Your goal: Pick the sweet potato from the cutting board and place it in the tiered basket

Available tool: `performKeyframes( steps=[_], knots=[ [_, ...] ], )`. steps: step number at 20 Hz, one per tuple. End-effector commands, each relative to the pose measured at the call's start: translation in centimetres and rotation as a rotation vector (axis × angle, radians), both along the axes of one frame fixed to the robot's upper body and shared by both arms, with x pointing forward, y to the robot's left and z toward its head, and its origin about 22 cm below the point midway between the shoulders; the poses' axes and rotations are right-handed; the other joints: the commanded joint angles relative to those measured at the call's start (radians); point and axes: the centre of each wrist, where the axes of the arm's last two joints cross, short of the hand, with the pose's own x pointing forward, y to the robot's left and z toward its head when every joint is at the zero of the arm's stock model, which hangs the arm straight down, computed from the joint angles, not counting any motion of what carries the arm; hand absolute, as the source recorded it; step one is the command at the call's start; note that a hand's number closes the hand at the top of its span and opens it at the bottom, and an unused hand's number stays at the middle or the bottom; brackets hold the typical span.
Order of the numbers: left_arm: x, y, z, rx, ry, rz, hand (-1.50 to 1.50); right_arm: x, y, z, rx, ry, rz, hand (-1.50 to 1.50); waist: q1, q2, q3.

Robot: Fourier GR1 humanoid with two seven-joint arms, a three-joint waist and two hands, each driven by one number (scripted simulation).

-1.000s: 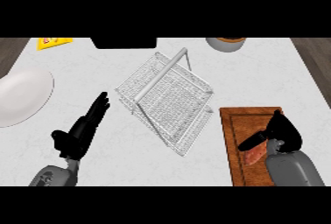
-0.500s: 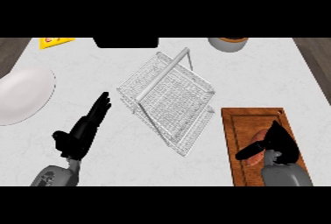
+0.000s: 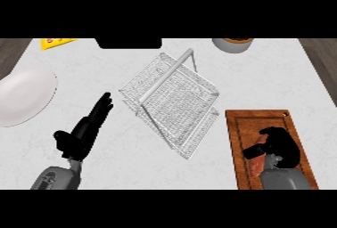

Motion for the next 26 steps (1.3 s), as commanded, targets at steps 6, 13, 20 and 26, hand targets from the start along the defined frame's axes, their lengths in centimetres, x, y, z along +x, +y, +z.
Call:
performKeyframes(
  steps=[6, 13, 20, 26],
  knots=[
    [1.1, -1.1, -0.3, -0.007, 0.003, -0.004, 0.00, 0.8, 1.4, 1.6, -0.049, -0.044, -0.073, 1.50, 0.000, 0.002, 0.002],
    [-0.5, 1.0, 0.0, 0.018, 0.005, 0.049, 0.00, -10.9, 3.3, -0.7, -0.139, -0.023, 0.200, 1.50, -0.034, -0.010, 0.000],
    [-1.7, -1.3, -0.4, -0.001, -0.001, 0.020, 0.00, -18.8, 4.0, 3.2, -0.276, -0.182, 0.225, 1.50, -0.022, -0.007, 0.001],
    [0.0, 0.1, 0.8, 0.008, 0.018, 0.033, 0.00, -17.8, 6.2, 9.7, -0.091, -0.670, 0.208, 1.50, -0.024, -0.009, 0.001]
  ],
)
